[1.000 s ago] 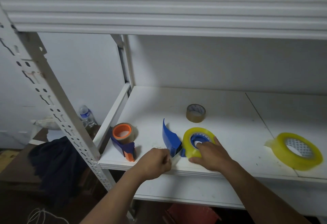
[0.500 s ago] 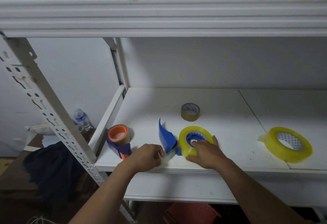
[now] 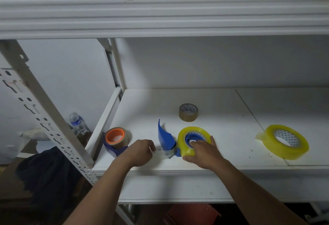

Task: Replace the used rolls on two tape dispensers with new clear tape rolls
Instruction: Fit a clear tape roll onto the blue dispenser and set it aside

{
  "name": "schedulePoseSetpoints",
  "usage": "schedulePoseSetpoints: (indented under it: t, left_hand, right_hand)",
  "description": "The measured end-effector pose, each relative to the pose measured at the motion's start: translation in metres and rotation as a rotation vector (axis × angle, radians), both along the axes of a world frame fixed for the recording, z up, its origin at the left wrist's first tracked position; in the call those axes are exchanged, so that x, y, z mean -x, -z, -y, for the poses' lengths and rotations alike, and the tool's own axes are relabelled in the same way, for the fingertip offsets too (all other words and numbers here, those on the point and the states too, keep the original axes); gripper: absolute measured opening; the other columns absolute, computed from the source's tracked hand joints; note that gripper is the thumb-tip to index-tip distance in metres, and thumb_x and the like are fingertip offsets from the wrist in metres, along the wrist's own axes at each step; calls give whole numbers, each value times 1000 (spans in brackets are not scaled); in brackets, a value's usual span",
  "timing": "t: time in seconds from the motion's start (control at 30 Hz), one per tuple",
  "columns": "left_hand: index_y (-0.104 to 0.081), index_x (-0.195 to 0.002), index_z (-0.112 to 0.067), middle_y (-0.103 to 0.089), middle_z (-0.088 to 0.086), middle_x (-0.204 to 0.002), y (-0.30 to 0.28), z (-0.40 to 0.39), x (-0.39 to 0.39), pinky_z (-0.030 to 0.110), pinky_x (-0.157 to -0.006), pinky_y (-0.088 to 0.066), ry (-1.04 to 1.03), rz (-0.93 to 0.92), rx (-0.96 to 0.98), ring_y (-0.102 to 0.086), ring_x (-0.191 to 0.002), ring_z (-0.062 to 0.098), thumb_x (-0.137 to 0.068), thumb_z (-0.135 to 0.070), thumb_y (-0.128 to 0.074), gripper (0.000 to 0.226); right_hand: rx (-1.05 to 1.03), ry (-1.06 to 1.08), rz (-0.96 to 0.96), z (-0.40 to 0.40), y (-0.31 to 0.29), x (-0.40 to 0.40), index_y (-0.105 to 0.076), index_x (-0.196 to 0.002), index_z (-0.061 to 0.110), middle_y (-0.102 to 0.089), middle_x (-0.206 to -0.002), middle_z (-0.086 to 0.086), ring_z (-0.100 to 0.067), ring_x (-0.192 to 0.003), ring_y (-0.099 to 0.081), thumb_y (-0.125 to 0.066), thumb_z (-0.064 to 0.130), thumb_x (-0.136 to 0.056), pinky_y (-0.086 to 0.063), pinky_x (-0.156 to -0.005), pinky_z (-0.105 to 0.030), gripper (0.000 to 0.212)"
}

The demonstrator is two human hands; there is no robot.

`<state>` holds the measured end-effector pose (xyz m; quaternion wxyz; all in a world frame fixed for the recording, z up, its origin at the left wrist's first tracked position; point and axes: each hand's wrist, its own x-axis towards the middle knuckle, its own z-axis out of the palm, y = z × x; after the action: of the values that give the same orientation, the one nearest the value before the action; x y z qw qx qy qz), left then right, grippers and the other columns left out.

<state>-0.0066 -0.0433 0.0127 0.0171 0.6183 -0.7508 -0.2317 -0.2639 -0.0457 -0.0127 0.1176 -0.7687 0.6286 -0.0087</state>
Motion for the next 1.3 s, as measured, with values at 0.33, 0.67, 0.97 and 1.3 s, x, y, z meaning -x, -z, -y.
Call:
schedulePoseSetpoints:
  t: [0.33, 0.67, 0.97, 1.3]
  left_hand:
    - [-65, -90, -9, -70, 5, -94, 8, -5, 6, 40, -83, -53, -26, -156, -4, -63, -90, 25, -84, -21, -54, 17]
    - [-56, -77, -20, -59, -7, -83, 9, -19, 19, 31, -78, -48, 138, -246, -164, -54, -80, 13, -84, -20, -64, 11]
    - [-55, -83, -20, -67, 1, -93, 14, 4, 10, 35, -69, -49, -98, -54, 136, -58, -83, 22, -90, -16, -48, 11]
    - [-56, -78, -21, -65, -1, -82, 24, 29, 32, 33, -68, -50, -337, -244, 149, -61, -78, 21, -87, -18, -55, 10]
  right_hand:
    - [5, 6, 17, -1, 2, -1, -52, -120, 23, -59, -121, 5, -15, -122, -46, -49, 64, -83, -2, -116, -47, 55]
    - [1, 6, 18, -2, 2, 0, -51, -125, 23, -55, -129, 3, -16, -128, -41, -49, 63, -83, 2, -115, -47, 58]
    - [-8, 16, 62, -2, 4, 0, -50, -124, 24, -54, -130, 4, -15, -129, -38, -51, 63, -83, 3, -115, -47, 57]
    - [-29, 0, 68, -3, 3, 4, -42, -134, 24, -39, -146, 1, -16, -139, -26, -50, 64, -83, 8, -115, -47, 66]
